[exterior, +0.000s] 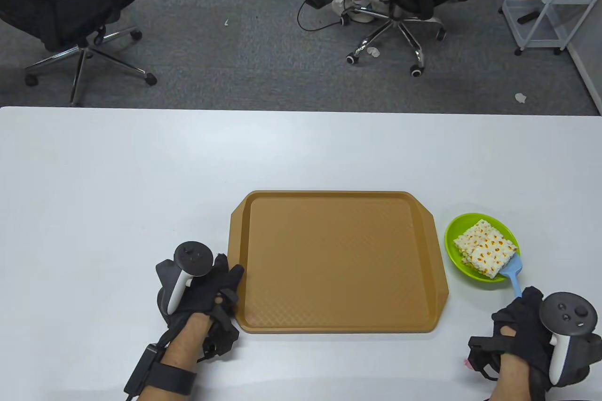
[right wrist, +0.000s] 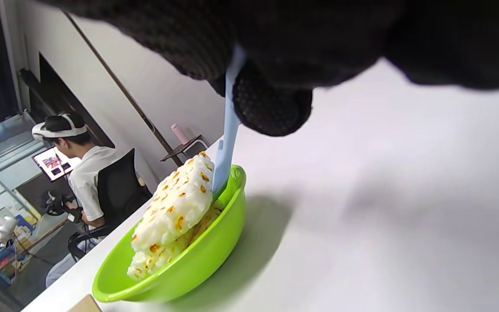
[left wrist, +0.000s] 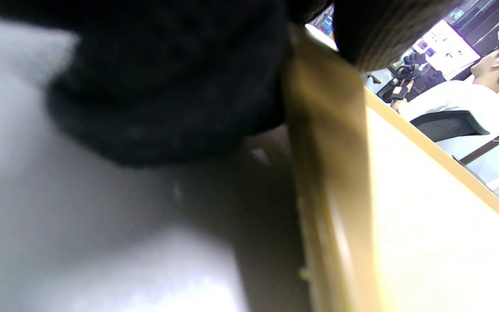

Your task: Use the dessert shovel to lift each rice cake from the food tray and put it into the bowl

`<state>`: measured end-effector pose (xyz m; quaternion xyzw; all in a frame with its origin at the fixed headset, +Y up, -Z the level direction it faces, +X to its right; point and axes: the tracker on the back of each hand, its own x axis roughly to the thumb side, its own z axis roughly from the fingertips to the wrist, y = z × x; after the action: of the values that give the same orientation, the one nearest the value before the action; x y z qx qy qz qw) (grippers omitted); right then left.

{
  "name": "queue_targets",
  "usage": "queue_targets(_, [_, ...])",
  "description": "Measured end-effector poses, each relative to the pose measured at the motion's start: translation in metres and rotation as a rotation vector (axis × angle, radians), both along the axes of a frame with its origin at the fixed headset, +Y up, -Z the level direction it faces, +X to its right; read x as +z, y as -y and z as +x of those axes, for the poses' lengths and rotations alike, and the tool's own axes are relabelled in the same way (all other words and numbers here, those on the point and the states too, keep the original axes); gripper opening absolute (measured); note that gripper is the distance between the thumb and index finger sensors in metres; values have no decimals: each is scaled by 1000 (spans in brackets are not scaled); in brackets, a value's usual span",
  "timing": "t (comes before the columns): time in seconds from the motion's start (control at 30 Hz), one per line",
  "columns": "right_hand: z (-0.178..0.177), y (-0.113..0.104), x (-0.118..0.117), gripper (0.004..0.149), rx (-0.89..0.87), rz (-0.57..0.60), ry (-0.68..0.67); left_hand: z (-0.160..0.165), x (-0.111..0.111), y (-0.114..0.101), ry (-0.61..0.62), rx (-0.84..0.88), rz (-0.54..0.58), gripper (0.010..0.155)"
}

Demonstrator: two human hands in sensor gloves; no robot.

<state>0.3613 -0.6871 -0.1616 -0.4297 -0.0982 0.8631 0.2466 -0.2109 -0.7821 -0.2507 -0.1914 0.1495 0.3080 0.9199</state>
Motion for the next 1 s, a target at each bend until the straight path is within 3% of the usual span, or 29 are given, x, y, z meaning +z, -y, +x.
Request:
queue_targets(0.2, [-4,-9,6,51,115,33,92,0,0,0,0,3,-1,65])
queue_targets(0.37, [-8,-15,10,53,190,156,111,0,0,0,1,3,-2,65])
queue_targets(0.5, [-23,-16,3,56,118,326,-87,0,-1,0,1,2,-1,65])
queue_targets(0.6, [-47,-6,-8,56,-22,349,-343,0,-1,0,1,3,0,65])
queue_targets(0.7, [-88,10,-21,54,-191,235,-583,0,-1,0,1,2,-1,65])
queue_targets(0.87, [-161,38,-23,53,-193,-33,-836,0,0,1,-3,7,1,65])
queue_targets(0.97, [-187,56,-19,58,-153,-273,-969,0,0,1,-4,14,0,65])
queue_targets(1.0, [-191,58,-18,59,-138,-295,-988,-1,0,1,-5,15,0,65])
